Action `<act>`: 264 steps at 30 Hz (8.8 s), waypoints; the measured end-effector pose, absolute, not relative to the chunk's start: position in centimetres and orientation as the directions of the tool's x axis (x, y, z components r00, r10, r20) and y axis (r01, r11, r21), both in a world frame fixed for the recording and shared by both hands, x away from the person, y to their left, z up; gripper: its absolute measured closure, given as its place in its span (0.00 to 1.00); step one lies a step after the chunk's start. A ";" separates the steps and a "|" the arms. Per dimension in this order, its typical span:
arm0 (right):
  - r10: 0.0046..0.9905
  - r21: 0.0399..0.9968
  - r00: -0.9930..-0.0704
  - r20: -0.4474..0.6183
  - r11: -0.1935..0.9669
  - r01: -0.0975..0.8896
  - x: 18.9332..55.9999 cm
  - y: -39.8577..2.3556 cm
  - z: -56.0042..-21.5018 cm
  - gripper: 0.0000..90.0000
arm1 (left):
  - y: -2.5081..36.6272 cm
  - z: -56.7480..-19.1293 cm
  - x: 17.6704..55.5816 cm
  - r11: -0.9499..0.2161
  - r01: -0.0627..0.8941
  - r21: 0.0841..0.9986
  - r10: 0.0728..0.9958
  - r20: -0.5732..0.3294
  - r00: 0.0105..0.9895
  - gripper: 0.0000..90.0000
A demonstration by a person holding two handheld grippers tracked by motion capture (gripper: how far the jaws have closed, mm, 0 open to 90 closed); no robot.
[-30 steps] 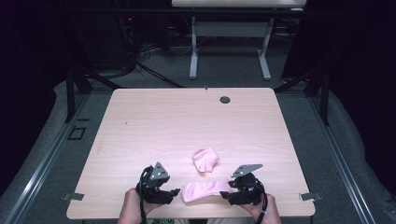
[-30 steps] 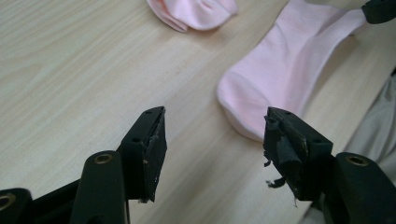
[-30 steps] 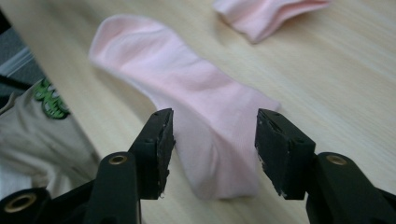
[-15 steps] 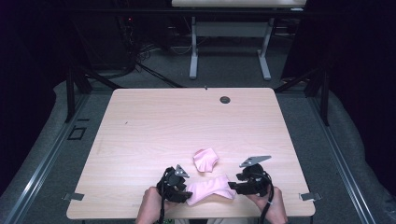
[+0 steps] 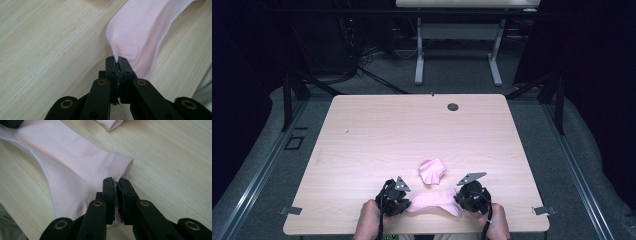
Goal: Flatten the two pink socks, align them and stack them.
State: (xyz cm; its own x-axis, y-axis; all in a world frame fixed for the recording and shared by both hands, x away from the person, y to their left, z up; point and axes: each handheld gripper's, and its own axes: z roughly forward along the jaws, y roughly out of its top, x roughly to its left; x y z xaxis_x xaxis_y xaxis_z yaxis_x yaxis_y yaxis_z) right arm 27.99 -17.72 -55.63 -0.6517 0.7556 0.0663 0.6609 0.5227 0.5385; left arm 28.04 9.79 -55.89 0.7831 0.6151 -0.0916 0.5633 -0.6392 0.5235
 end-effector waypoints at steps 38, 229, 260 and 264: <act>0.759 0.611 -0.644 0.096 0.466 0.640 32.7 -17.3 -52.1 0.07 | 14.9 -51.6 34.4 -0.502 0.619 0.604 0.742 -0.069 0.667 0.00; 0.646 0.462 -0.760 0.076 0.652 0.601 26.8 -16.2 -55.5 1.00 | 9.4 -55.9 26.6 -0.651 0.546 0.527 0.599 -0.084 0.796 0.99; 0.788 0.696 -0.611 0.074 0.398 0.598 27.4 -22.8 -51.1 0.00 | 18.6 -51.5 27.8 -0.430 0.612 0.664 0.791 -0.049 0.610 0.10; 0.833 0.700 -0.551 0.048 0.366 0.614 27.5 -25.0 -51.3 0.00 | 21.7 -52.7 28.5 -0.363 0.663 0.655 0.853 -0.053 0.519 0.02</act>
State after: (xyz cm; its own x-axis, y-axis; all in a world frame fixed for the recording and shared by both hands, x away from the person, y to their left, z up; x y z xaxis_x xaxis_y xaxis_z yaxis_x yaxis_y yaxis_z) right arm 27.54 -24.96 -51.28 -0.5513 0.8330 0.0477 0.6136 0.3661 0.6997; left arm 28.53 21.73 -52.66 0.5190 0.8531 -0.0533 0.6632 -0.3626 0.6547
